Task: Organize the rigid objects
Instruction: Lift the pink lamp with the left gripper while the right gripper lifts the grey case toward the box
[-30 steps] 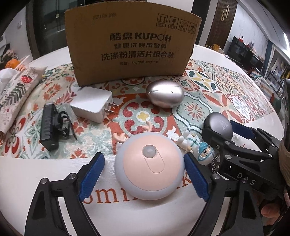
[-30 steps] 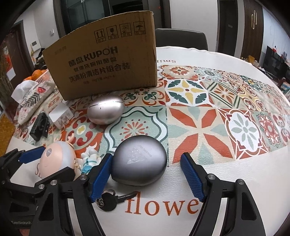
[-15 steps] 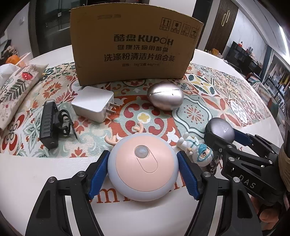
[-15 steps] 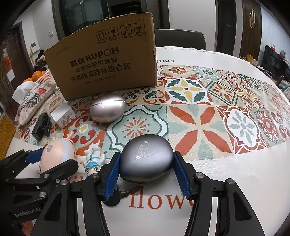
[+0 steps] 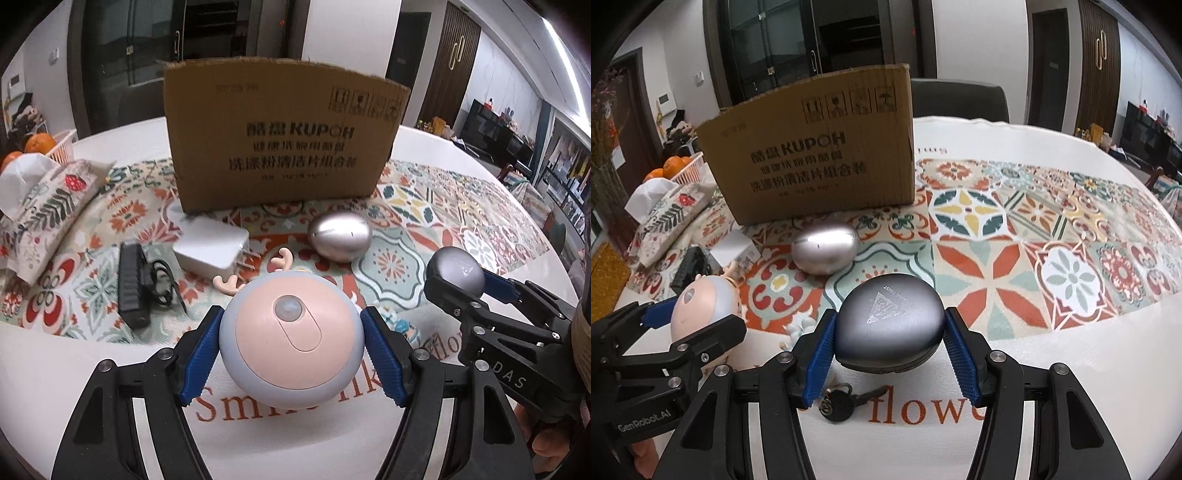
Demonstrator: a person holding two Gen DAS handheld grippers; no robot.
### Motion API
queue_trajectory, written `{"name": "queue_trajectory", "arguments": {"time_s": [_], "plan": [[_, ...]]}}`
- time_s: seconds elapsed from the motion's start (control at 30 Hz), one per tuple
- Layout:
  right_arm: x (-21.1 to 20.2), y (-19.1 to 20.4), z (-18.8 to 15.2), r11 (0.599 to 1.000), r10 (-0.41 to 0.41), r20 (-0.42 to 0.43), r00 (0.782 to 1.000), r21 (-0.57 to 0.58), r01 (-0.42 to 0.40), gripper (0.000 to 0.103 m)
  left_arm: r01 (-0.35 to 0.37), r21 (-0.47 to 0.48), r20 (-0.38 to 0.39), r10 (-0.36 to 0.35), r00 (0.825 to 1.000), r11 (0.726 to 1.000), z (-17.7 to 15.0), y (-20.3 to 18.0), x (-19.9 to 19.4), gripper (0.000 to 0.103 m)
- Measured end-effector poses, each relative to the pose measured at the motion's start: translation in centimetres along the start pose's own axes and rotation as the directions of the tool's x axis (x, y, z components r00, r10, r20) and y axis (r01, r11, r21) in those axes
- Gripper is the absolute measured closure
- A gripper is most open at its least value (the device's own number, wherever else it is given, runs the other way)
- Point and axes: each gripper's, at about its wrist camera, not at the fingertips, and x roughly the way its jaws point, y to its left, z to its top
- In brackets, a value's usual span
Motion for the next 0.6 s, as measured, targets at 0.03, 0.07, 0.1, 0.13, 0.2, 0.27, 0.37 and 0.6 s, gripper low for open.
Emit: {"name": "queue_trajectory", "arguments": {"time_s": [0.03, 0.07, 0.1, 0.13, 0.2, 0.27, 0.37, 0.6], "plan": [[-0.1, 0.0, 0.2, 1.0, -0.001, 0.006, 1.0, -0.001, 0.001, 0.045, -0.008, -0.001, 0.01, 0.008, 1.0, 1.0, 0.2, 0.1, -0.2, 0.029], [-0.3, 0.2, 0.3, 1.0, -0.004, 0.014, 1.0, -0.002, 0.004, 0.045, -0.012, 0.001, 0.014, 0.012, 1.0, 1.0, 0.3, 0.2, -0.3, 0.029], [-0.4, 0.3, 0.5, 1.0, -0.006, 0.019, 1.0, -0.004, 0.006, 0.045, -0.021, 0.001, 0.025, 0.021, 0.999, 1.0, 0.5, 0.3, -0.6, 0.029], [-0.6, 0.3, 0.6, 1.0, -0.007, 0.024, 1.0, -0.003, 0.007, 0.045, -0.027, 0.0, 0.032, 0.027, 0.999, 1.0, 0.6, 0.5, -0.8, 0.029], [-0.9, 0.5, 0.9, 1.0, -0.006, 0.036, 0.999, 0.0, 0.006, 0.045, -0.036, -0.001, 0.049, 0.036, 0.998, 0.999, 0.9, 0.7, -1.2, 0.029], [-1.1, 0.7, 1.2, 1.0, -0.006, 0.045, 0.999, -0.001, 0.006, 0.045, -0.043, -0.003, 0.062, 0.043, 0.997, 0.999, 1.1, 1.0, -1.6, 0.029], [-1.6, 1.3, 1.7, 1.0, -0.002, 0.064, 0.998, -0.007, 0.003, 0.045, -0.045, -0.017, 0.083, 0.046, 0.995, 0.999, 1.7, 1.4, -2.2, 0.029], [-3.0, 2.6, 3.3, 1.0, 0.005, 0.122, 0.992, -0.017, -0.002, 0.045, -0.051, -0.038, 0.131, 0.055, 0.99, 0.998, 3.3, 2.4, -3.4, 0.029]]}}
